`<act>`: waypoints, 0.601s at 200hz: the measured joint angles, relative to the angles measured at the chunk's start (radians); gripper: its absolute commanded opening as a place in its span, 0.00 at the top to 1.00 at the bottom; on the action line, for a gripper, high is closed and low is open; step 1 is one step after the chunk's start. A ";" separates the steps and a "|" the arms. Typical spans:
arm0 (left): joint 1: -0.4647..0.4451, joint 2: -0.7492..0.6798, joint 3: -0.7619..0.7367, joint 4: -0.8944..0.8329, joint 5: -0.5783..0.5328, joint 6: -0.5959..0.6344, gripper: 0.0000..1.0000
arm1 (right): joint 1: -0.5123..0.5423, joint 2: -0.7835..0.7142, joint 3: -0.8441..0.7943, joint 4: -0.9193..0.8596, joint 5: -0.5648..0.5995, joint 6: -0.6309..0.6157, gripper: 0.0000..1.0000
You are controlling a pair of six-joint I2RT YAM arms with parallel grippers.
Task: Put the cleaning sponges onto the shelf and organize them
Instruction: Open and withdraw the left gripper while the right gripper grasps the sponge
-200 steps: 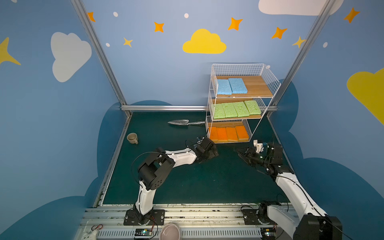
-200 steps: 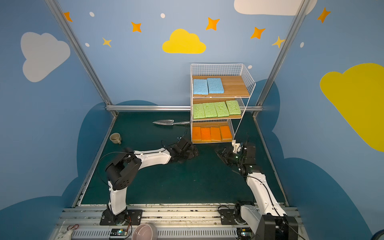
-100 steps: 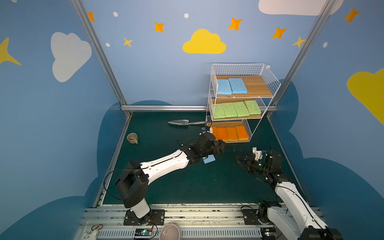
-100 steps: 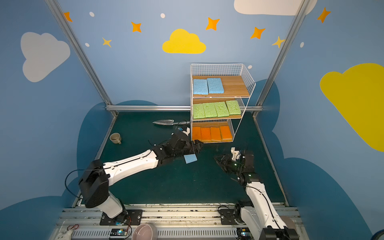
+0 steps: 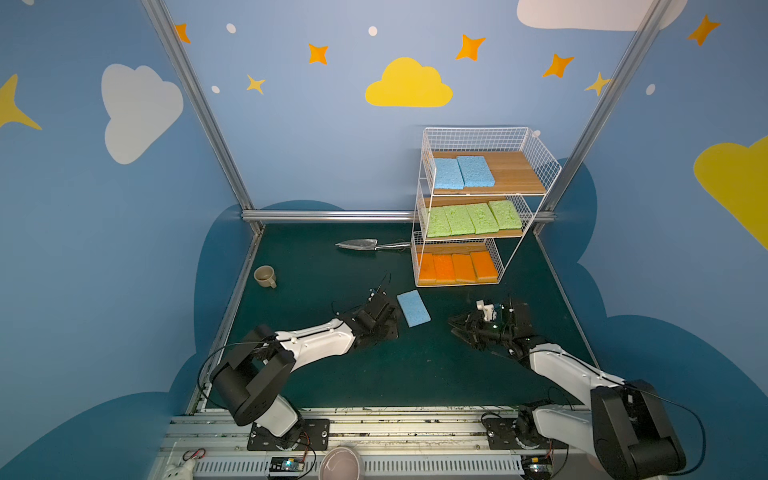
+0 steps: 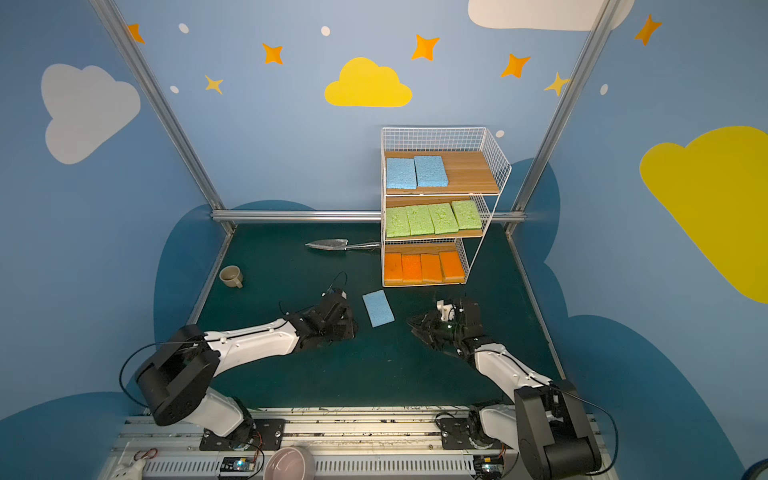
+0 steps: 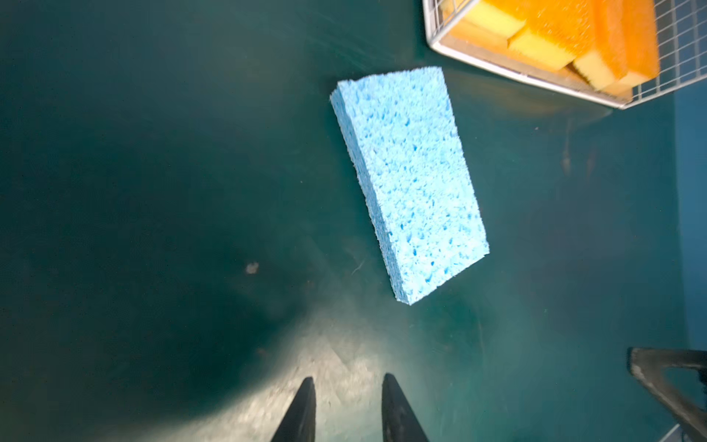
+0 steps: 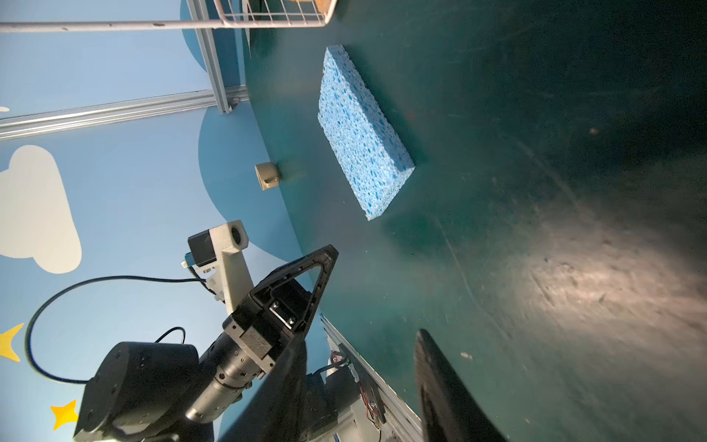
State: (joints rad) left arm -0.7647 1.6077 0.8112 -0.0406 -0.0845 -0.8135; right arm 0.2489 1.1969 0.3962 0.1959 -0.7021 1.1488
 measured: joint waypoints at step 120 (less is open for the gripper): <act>-0.029 0.299 0.179 0.217 0.113 0.027 0.77 | -0.012 0.085 0.003 -0.012 0.029 -0.013 0.54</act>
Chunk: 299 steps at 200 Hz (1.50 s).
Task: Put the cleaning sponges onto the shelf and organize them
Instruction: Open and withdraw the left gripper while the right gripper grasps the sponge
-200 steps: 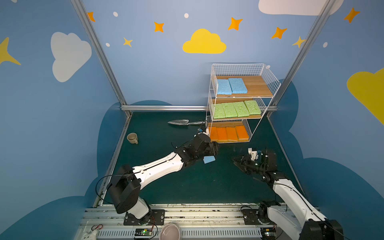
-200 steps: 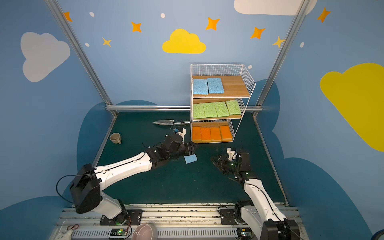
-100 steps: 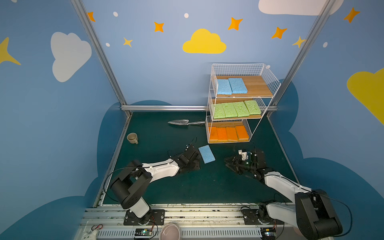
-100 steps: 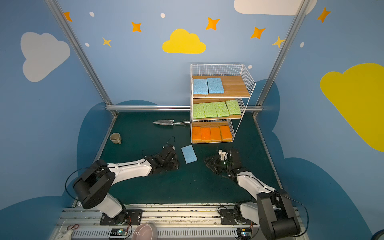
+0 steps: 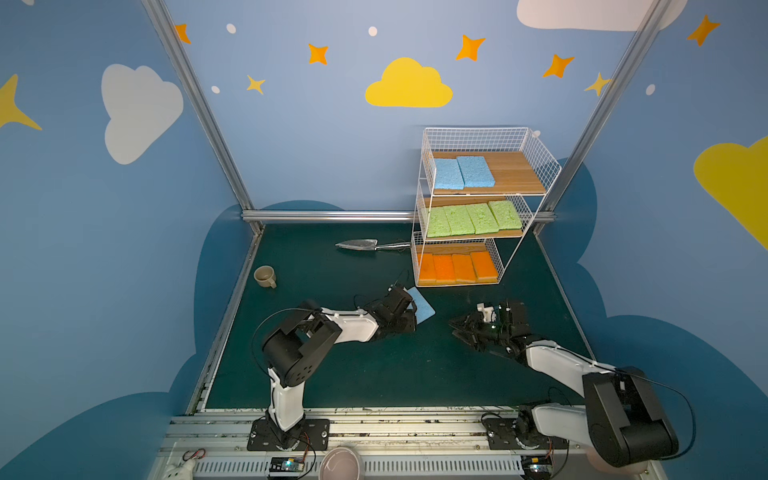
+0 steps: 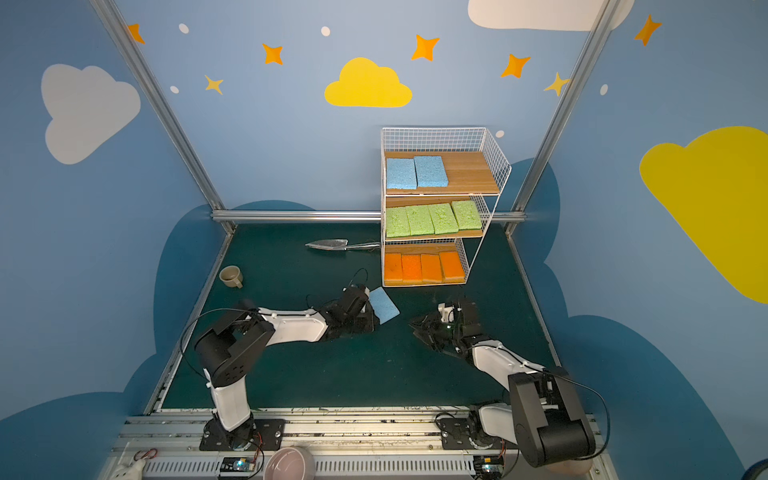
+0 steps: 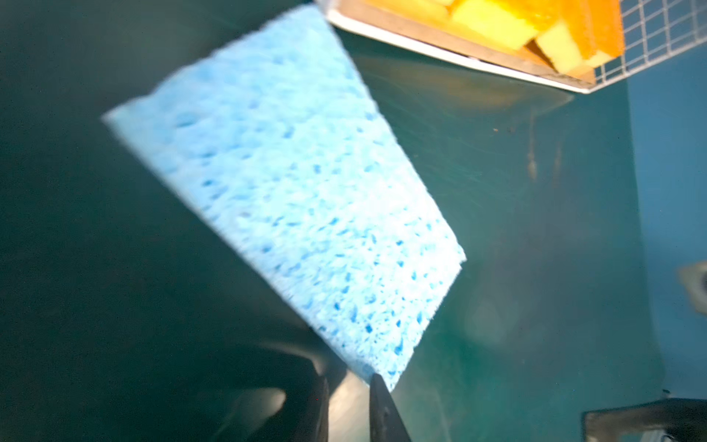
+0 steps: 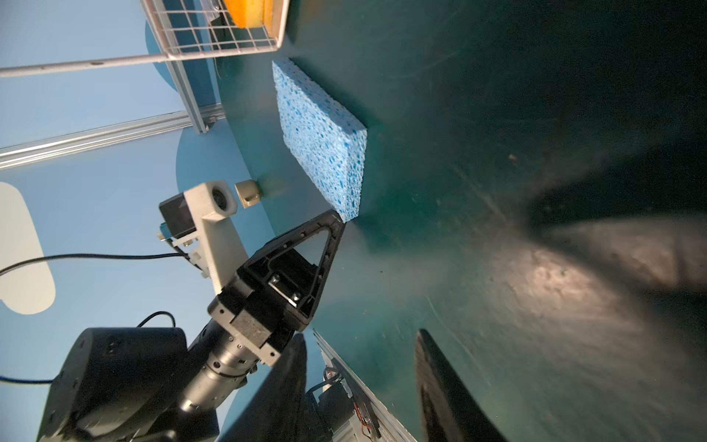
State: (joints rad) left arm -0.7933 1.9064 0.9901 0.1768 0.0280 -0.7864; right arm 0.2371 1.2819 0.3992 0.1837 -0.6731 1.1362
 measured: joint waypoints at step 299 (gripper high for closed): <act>0.043 -0.695 -0.430 -0.318 -0.203 0.027 0.00 | 0.182 0.599 0.232 0.496 0.119 0.227 1.00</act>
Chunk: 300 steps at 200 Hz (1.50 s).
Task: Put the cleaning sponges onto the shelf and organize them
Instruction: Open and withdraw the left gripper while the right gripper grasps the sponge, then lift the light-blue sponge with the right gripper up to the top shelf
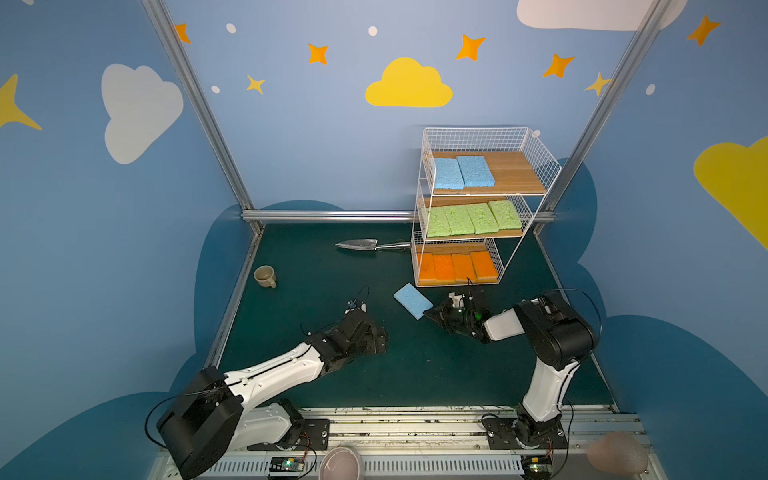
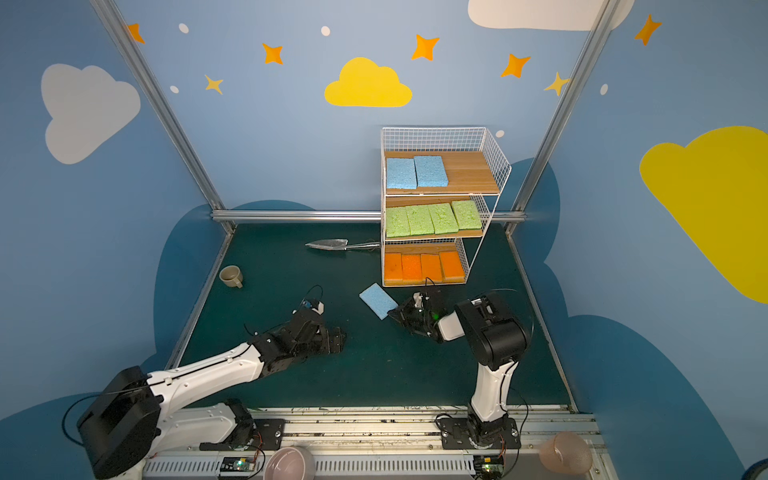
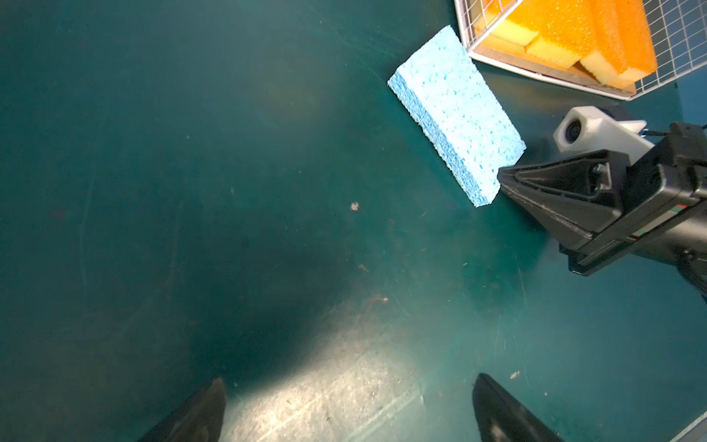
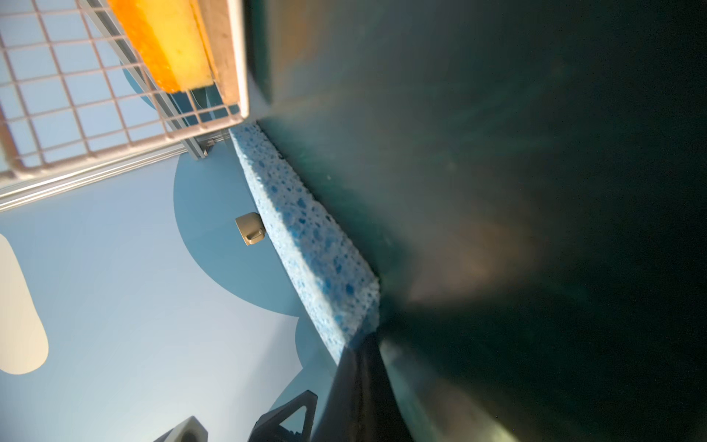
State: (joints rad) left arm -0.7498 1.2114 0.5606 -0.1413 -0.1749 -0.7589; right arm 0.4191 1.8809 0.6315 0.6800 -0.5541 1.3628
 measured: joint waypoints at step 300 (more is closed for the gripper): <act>0.010 -0.125 0.008 -0.030 -0.031 0.024 0.00 | -0.263 -1.071 0.557 -0.761 0.276 -0.398 1.00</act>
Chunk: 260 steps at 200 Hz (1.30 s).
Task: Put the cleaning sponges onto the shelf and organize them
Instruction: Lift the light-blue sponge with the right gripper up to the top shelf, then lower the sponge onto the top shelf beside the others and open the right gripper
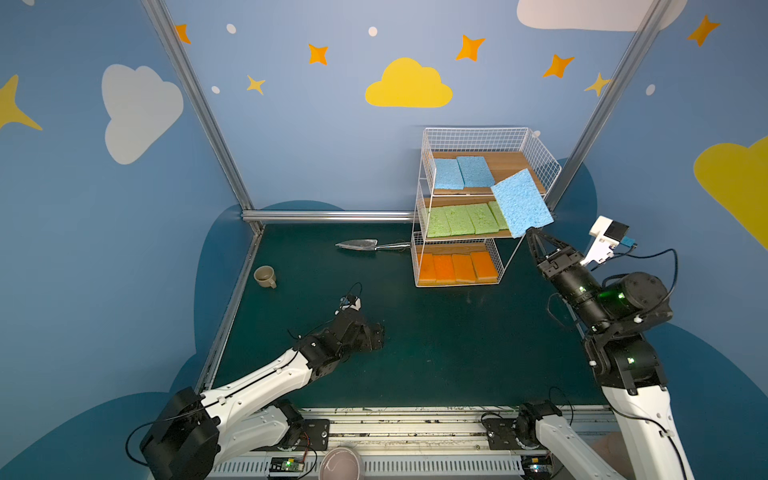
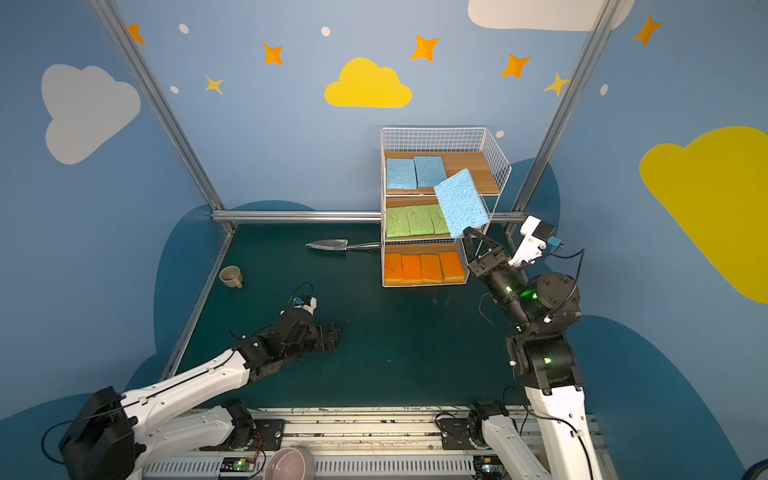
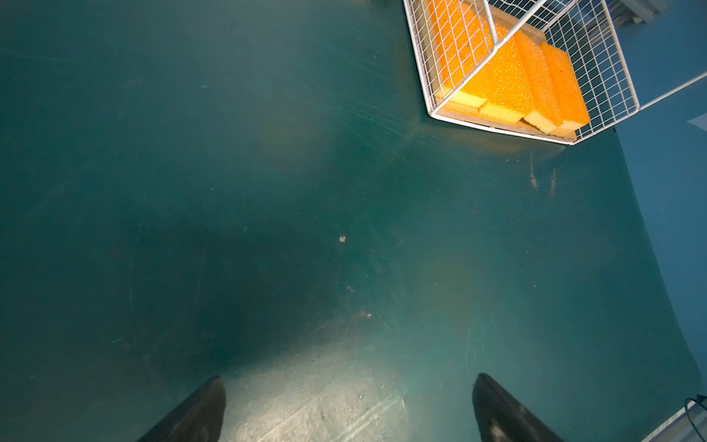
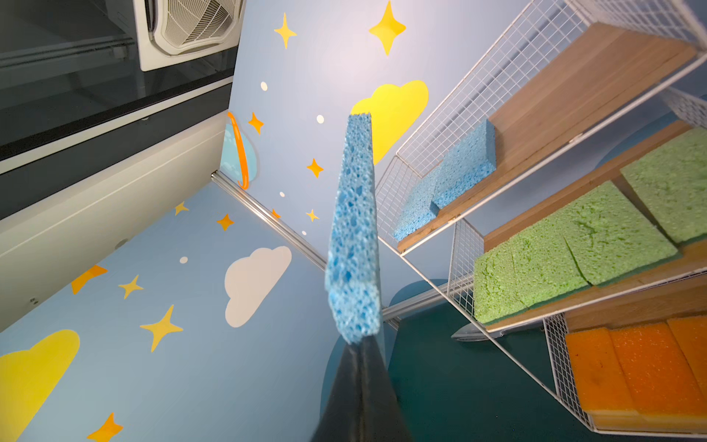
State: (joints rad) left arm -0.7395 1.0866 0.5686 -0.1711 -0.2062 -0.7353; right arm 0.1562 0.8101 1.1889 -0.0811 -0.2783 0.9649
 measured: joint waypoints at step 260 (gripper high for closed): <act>0.008 0.133 0.086 0.045 0.019 0.069 0.00 | -0.240 0.725 0.317 0.316 -0.295 0.464 1.00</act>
State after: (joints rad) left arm -0.7311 1.2194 0.6548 -0.1265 -0.1875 -0.6666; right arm -0.0837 1.5349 1.5063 0.2352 -0.5732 1.4292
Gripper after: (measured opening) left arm 0.997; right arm 0.047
